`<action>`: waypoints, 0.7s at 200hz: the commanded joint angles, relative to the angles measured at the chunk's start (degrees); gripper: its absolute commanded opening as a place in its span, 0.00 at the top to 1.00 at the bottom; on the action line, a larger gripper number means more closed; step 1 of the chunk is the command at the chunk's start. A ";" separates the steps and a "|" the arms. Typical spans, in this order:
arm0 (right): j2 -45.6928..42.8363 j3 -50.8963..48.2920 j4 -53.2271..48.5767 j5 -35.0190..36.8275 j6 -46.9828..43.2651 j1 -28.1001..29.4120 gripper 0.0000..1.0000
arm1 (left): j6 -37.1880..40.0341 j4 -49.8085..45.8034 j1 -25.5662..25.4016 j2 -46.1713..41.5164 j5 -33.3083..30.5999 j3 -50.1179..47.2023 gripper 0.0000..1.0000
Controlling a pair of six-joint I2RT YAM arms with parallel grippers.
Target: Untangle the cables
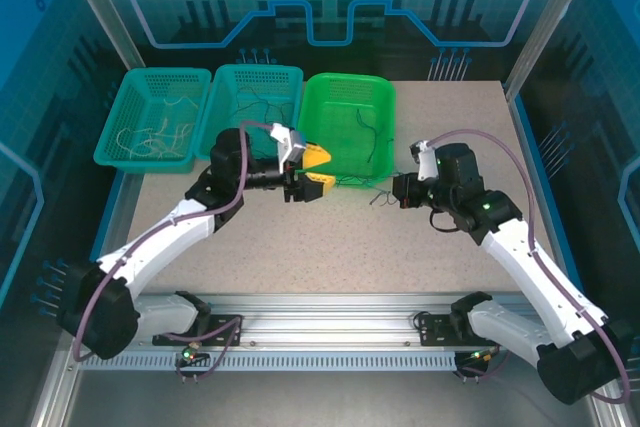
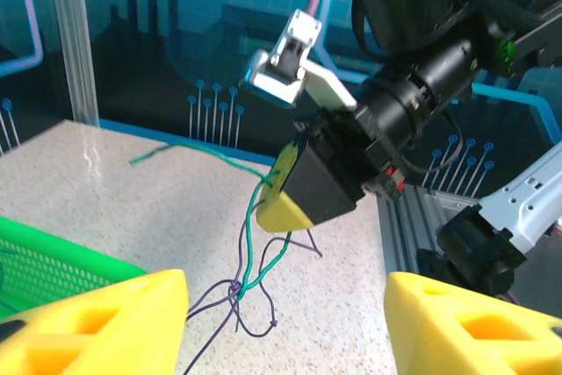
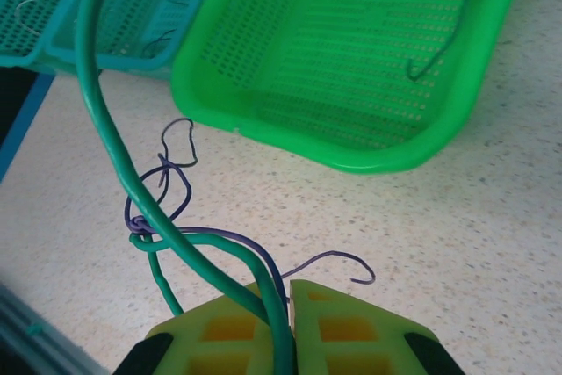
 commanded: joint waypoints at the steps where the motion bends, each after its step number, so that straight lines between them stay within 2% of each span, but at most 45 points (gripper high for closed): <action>1: -0.54 3.08 1.02 -7.52 -2.31 -0.26 0.97 | 6.13 -7.38 -0.75 2.32 2.03 2.98 0.35; 33: -0.21 4.56 0.87 -14.57 -5.26 0.34 0.96 | 19.66 -19.71 -0.79 6.14 -2.10 5.81 0.35; 61: 0.51 5.70 0.46 -17.13 -6.50 1.42 0.96 | 18.98 -18.94 -0.78 8.64 -0.89 7.67 0.36; 69: 0.59 5.74 0.88 -17.01 -6.20 1.51 0.97 | 17.98 -17.88 -0.79 9.18 -0.30 7.66 0.42; 81: 0.43 5.72 1.48 -16.18 -5.47 1.55 0.97 | 17.12 -17.23 -0.88 9.81 0.31 7.75 0.57; 103: 0.25 5.54 1.84 -13.40 -4.81 1.52 0.97 | 15.48 -15.65 -0.88 9.52 -0.30 7.11 1.00; 124: 0.77 5.31 -0.86 -5.51 -3.94 1.13 0.96 | 10.77 -9.28 -0.45 6.84 -2.44 4.49 1.00; 140: 0.46 3.57 -2.02 -0.57 -1.04 -0.97 0.96 | 4.25 -2.40 0.96 4.81 -2.52 2.40 1.00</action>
